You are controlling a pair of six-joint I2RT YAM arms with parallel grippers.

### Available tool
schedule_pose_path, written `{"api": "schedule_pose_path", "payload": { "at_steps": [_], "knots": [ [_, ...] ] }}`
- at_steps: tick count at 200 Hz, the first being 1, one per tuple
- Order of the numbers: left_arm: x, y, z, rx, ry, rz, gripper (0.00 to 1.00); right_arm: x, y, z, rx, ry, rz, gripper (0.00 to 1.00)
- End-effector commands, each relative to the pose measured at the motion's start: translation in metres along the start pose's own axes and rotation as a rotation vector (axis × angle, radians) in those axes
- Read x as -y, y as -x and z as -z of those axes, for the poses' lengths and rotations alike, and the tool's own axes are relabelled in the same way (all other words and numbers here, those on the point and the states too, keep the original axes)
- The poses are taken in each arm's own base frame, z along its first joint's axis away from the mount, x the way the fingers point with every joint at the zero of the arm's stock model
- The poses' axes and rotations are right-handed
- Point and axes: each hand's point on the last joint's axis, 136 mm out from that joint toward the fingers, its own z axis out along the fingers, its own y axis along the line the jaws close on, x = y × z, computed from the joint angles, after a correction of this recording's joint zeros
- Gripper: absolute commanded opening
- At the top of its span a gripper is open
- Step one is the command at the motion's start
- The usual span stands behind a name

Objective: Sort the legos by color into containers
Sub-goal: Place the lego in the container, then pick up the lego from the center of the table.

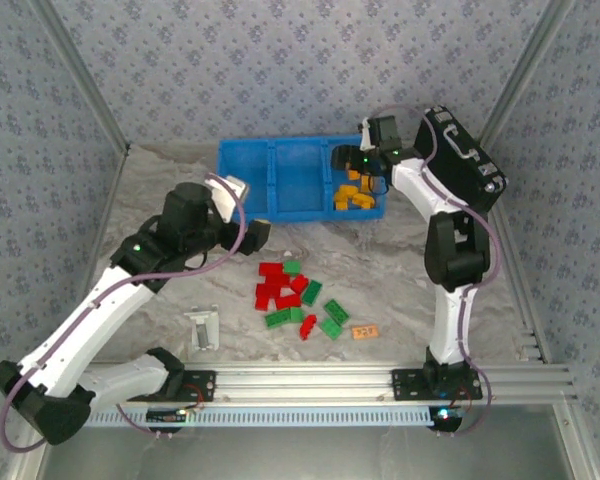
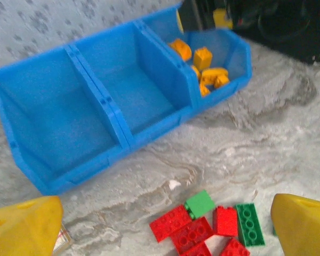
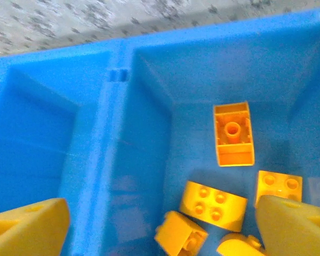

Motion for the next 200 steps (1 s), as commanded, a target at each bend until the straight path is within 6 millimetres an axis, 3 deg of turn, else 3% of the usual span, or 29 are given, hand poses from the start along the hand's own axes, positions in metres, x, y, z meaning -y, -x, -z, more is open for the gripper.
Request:
{"api": "schedule_pose_path", "payload": {
  "at_steps": [1, 28, 47, 102, 127, 155, 179, 200],
  "knots": [
    [0.011, -0.019, -0.016, -0.036, -0.066, -0.023, 1.0, -0.054, 0.032, 0.068, 0.124, 0.048, 0.23, 0.99],
    [0.018, -0.047, -0.041, -0.102, -0.108, -0.041, 1.0, -0.077, 0.028, 0.109, 0.197, -0.021, 0.388, 0.99],
    [0.02, -0.063, -0.058, -0.15, -0.118, -0.037, 1.0, -0.069, 0.022, 0.125, 0.251, -0.059, 0.374, 0.99],
    [0.02, -0.089, -0.099, -0.263, -0.099, 0.001, 1.0, -0.062, -0.046, 0.139, 0.083, 0.033, 0.336, 0.99],
    [0.004, -0.098, -0.116, -0.371, 0.033, 0.108, 1.0, -0.056, -0.076, 0.146, -0.003, 0.051, 0.244, 0.99],
    [0.023, -0.105, -0.134, -0.392, 0.019, 0.158, 1.0, -0.057, -0.114, 0.154, -0.026, 0.079, 0.218, 0.99],
    [0.042, -0.117, -0.152, -0.434, 0.016, 0.17, 1.0, -0.051, -0.134, 0.162, -0.043, 0.073, 0.168, 0.99],
    [0.054, -0.129, -0.166, -0.467, 0.048, 0.176, 1.0, -0.057, -0.148, 0.175, -0.034, 0.118, 0.165, 0.99]
  ]
}}
